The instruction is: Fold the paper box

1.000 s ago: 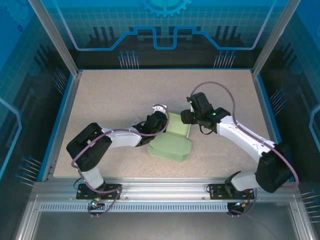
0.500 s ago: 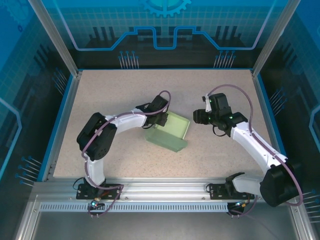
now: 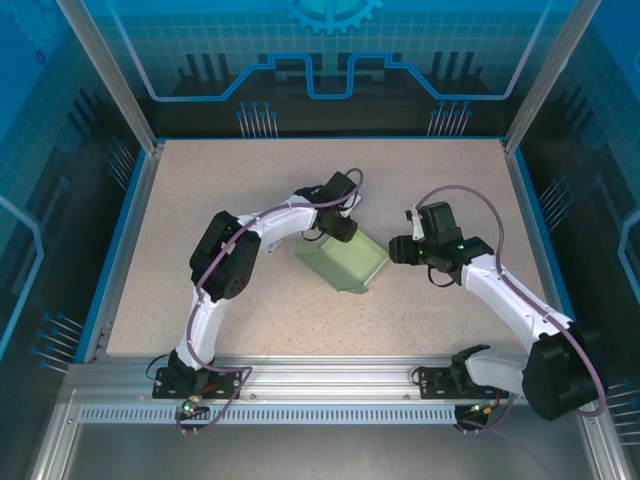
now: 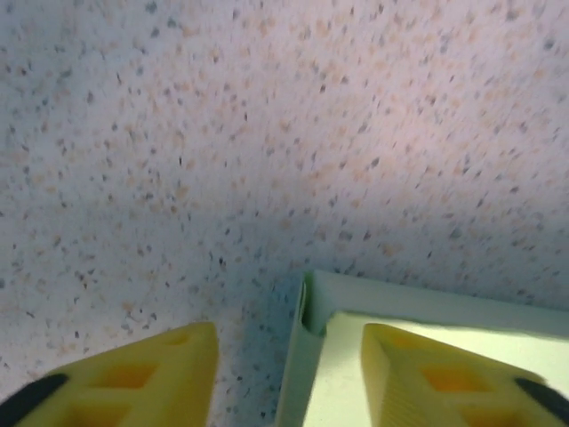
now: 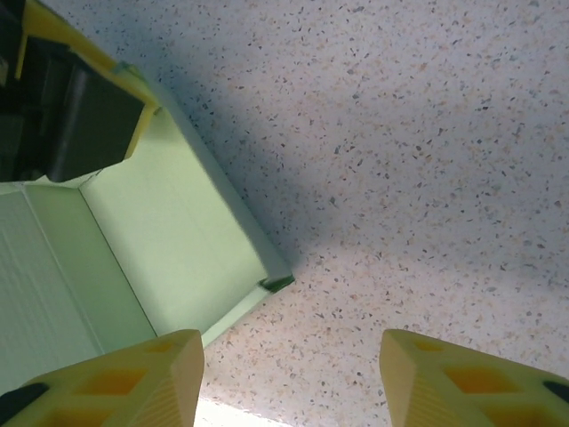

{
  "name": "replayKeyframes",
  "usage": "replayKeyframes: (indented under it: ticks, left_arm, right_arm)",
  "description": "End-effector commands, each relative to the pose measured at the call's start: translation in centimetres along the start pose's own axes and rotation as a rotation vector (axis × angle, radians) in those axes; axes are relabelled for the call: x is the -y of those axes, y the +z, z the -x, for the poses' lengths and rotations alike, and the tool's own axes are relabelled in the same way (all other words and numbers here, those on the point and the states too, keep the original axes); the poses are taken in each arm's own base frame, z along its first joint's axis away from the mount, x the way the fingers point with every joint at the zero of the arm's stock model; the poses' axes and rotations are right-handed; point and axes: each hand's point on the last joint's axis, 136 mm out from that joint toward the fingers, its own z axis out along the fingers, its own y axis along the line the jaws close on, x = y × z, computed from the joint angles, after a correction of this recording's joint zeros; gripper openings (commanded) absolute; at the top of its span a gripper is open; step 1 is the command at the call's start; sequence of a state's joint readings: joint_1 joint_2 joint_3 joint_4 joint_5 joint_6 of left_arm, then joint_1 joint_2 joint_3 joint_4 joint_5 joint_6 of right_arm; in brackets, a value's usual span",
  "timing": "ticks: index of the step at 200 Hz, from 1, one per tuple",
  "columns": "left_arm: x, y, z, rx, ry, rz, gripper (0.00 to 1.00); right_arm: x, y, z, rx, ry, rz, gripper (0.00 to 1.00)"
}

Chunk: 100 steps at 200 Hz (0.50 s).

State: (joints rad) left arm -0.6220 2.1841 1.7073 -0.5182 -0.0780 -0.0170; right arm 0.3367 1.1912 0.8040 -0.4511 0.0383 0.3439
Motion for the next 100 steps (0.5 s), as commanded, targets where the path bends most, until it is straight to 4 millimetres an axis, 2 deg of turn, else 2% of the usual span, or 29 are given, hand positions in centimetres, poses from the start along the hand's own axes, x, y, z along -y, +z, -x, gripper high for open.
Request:
replayKeyframes:
  ticks: [1, 32, 60, 73, 76, 100]
  left_arm:
    - [0.1, -1.9, 2.3, 0.032, 0.016, -0.026, 0.53]
    - [0.2, -5.3, 6.3, 0.16, 0.013, -0.028, 0.61]
    - [-0.7, -9.5, 9.2, 0.299, -0.007, 0.001, 0.66]
    - [-1.3, -11.4, 9.6, 0.356, -0.032, 0.017, 0.67]
    - [-1.5, -11.9, 9.7, 0.371, -0.041, 0.021, 0.67]
    - [-3.2, -15.4, 8.5, 0.455, -0.118, 0.061, 0.67]
  right_arm:
    - [-0.1, 0.4, -0.4, -0.017, 0.028, 0.028, 0.56]
    - [-0.9, 1.8, -0.2, -0.051, 0.013, 0.063, 0.56]
    - [-1.3, 3.5, 0.6, -0.075, -0.004, 0.078, 0.57]
    - [-1.4, 4.9, 0.2, -0.106, -0.007, 0.087, 0.57]
    - [-1.8, 4.9, 1.3, -0.089, -0.011, 0.098, 0.57]
    - [-3.2, 7.2, 1.7, -0.127, -0.008, 0.17, 0.57]
